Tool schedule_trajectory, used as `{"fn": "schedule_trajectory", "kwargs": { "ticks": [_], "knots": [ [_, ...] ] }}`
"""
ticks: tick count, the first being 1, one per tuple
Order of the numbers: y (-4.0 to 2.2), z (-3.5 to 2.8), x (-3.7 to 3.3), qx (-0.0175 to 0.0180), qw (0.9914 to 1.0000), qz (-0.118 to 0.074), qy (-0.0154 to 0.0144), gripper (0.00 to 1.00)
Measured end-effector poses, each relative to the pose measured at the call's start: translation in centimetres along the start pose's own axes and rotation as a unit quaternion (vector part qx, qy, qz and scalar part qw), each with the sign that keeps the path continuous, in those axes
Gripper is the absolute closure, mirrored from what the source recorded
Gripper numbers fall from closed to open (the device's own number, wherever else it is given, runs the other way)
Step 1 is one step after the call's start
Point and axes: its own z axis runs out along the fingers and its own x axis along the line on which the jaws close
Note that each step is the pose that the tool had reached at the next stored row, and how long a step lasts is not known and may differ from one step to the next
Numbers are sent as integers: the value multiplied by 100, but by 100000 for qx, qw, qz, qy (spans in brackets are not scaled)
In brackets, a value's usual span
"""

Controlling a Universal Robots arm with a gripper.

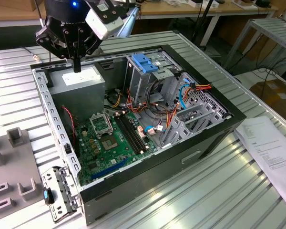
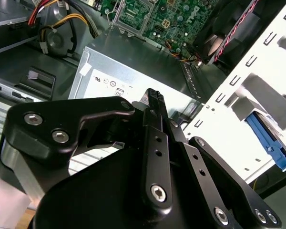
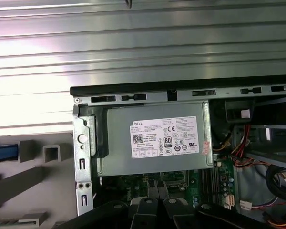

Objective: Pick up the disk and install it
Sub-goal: 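Reach for the disk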

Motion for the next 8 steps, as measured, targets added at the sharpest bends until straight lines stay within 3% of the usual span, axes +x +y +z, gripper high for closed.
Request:
{"fn": "schedule_trajectory", "kwargs": {
  "ticks": [8],
  "knots": [
    [-3, -1, 42, 2, 100000, -5, 27, 89]
  ]
}}
